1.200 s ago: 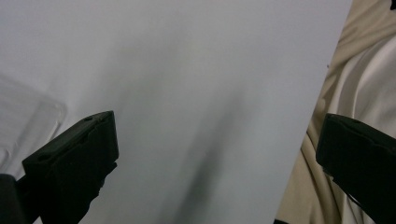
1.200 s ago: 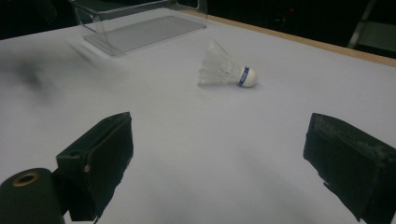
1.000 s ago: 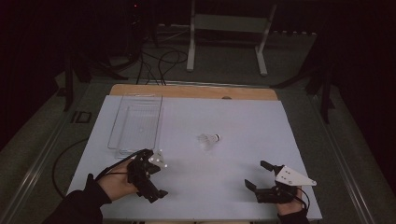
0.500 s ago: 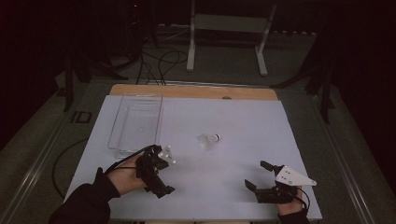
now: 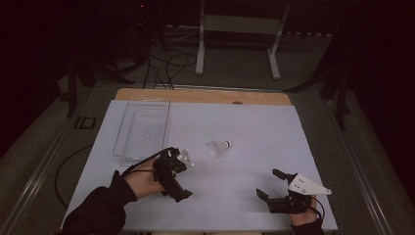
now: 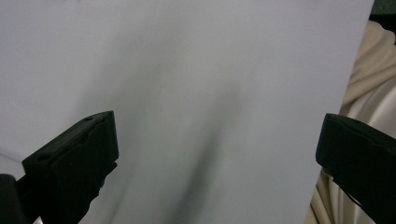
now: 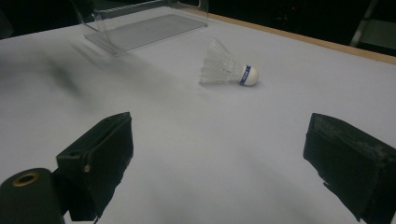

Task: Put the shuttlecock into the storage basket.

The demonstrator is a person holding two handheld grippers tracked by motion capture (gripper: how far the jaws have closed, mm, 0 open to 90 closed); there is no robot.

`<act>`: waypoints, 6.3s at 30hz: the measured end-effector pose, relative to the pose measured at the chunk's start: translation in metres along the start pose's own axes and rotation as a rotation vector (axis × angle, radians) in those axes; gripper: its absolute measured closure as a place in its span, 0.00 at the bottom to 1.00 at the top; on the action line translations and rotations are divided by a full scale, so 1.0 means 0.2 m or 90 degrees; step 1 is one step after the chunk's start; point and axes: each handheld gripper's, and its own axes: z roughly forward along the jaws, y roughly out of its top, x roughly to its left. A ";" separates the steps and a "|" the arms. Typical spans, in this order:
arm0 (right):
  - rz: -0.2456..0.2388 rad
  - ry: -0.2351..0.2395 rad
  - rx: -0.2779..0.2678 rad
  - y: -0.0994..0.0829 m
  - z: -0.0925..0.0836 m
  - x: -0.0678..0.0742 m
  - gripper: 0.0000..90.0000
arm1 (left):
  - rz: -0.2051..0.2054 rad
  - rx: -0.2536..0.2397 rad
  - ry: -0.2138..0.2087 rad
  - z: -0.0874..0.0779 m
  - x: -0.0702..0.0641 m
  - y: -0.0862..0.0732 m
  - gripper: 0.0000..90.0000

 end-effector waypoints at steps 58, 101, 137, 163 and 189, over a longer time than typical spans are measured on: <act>0.008 0.003 0.004 0.00 0.00 0.00 0.09 | -0.089 0.085 -0.030 0.25 0.22 0.44 0.01; 0.009 0.009 0.004 0.00 0.00 0.00 0.09 | -0.144 0.048 0.027 0.54 0.40 0.58 0.57; 0.012 0.012 0.005 0.00 0.00 -0.01 0.10 | -0.118 0.073 0.033 0.51 0.40 0.62 1.00; 0.020 0.010 0.012 -0.01 0.01 -0.01 0.10 | -0.055 0.098 -0.017 0.37 0.30 0.55 1.00; 0.016 0.006 0.014 0.00 0.00 -0.01 0.10 | 0.004 0.118 -0.061 0.23 0.21 0.46 1.00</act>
